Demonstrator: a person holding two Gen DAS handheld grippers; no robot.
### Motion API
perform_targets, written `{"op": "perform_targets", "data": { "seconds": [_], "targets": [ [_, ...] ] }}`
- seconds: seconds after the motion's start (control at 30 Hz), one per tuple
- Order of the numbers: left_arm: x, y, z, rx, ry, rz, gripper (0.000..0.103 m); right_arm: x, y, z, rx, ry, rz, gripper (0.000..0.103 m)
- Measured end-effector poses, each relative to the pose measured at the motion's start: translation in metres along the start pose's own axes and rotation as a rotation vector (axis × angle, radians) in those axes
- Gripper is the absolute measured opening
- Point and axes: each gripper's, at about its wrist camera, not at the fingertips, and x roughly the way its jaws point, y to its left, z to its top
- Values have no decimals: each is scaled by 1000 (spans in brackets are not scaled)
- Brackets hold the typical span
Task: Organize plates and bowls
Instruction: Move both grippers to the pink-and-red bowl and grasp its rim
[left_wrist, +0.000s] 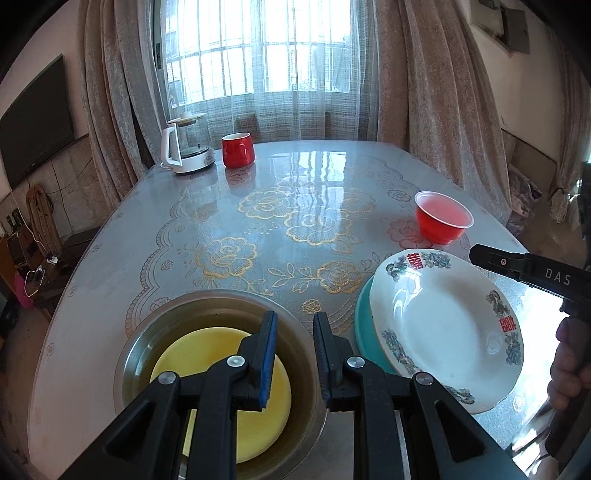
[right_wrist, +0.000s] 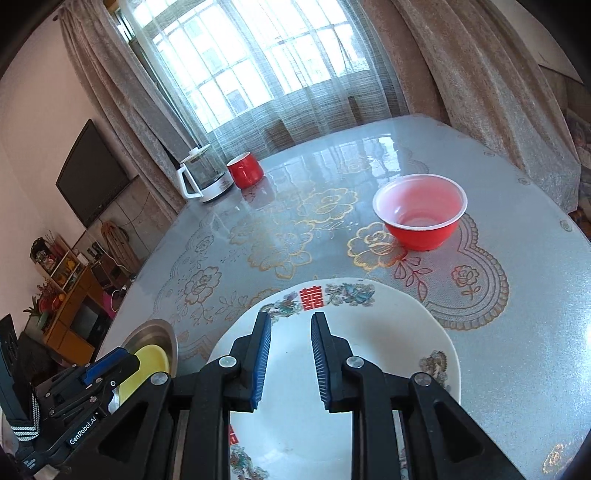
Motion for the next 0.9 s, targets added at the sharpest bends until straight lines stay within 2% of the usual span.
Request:
{"op": "perform_targets", "data": {
  "seconds": [0.13, 0.33, 0.47, 0.57, 0.67, 0.8, 0.9],
  "targets": [
    [13, -18, 16, 16, 13, -24, 22, -3, -34, 10, 61, -14, -43, 22],
    [42, -42, 49, -19, 79, -108, 22, -4, -87, 34, 192, -48, -101, 22],
    [58, -62, 72, -26, 79, -171, 22, 2, -115, 54, 269, -68, -128, 22],
    [76, -78, 89, -27, 100, -236, 22, 13, -128, 67, 299, -65, -139, 23],
    [97, -94, 104, -32, 116, -268, 21, 26, -139, 76, 331, -54, -144, 23],
    [125, -108, 121, -93, 163, -352, 23, 40, -147, 86, 349, -37, -157, 23],
    [144, -120, 130, -116, 188, -374, 26, 48, -149, 90, 349, -22, -160, 23]
  ]
}}
